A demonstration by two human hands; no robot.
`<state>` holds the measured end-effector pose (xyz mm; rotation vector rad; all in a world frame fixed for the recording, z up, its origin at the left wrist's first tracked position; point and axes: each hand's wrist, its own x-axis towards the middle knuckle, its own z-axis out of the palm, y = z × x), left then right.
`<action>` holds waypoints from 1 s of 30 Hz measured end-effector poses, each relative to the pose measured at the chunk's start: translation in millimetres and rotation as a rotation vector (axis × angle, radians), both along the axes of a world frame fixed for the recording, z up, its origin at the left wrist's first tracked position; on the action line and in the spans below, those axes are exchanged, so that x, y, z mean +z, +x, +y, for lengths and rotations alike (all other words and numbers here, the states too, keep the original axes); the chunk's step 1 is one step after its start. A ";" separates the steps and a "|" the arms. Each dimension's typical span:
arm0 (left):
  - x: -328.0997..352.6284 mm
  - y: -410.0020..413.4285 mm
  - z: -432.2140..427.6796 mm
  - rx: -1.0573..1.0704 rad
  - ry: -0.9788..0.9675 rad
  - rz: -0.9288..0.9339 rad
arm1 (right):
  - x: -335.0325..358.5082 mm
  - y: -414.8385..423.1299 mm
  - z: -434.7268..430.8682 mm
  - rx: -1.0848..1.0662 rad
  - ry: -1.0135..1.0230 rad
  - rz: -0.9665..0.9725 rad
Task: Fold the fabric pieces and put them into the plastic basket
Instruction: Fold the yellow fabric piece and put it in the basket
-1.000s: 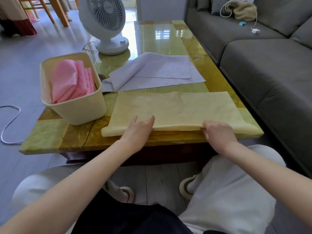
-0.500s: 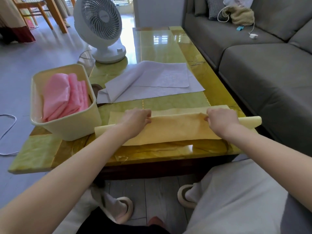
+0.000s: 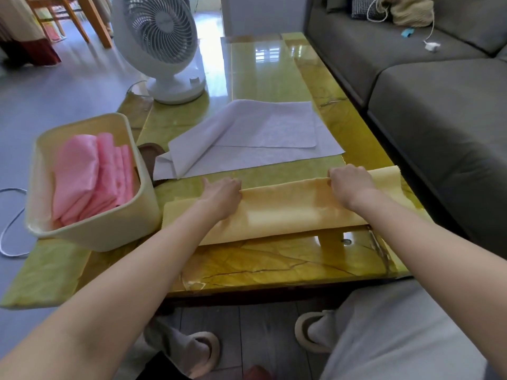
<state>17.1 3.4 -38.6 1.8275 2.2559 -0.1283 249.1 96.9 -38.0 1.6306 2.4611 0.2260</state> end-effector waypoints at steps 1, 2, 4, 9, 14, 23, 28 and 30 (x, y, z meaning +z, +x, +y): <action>-2.2 -0.8 1.5 0.003 -0.004 0.002 | -2.4 -1.0 1.7 -0.009 -0.025 0.017; -4.2 -1.6 3.0 0.002 -0.001 0.006 | -4.8 -1.7 3.0 -0.025 -0.056 0.032; -7.5 -2.6 5.2 -0.007 0.015 0.012 | -7.9 -1.2 2.5 -0.069 -0.111 0.039; -9.1 -0.8 12.1 -0.033 0.053 -0.002 | -7.4 -4.8 -0.8 -0.075 -0.122 -0.006; -10.5 3.6 13.4 -0.064 0.072 -0.065 | -12.4 -36.7 -12.6 0.145 -0.169 0.200; -15.2 3.7 11.4 -0.079 0.121 -0.151 | -16.0 -77.1 -30.9 0.183 -0.184 0.261; -12.4 -2.5 4.7 -0.097 0.241 -0.083 | -19.4 -80.5 -28.8 0.119 -0.134 0.244; -11.7 -2.8 -6.6 -0.097 0.276 -0.036 | -19.0 -82.2 -32.3 0.102 -0.127 0.234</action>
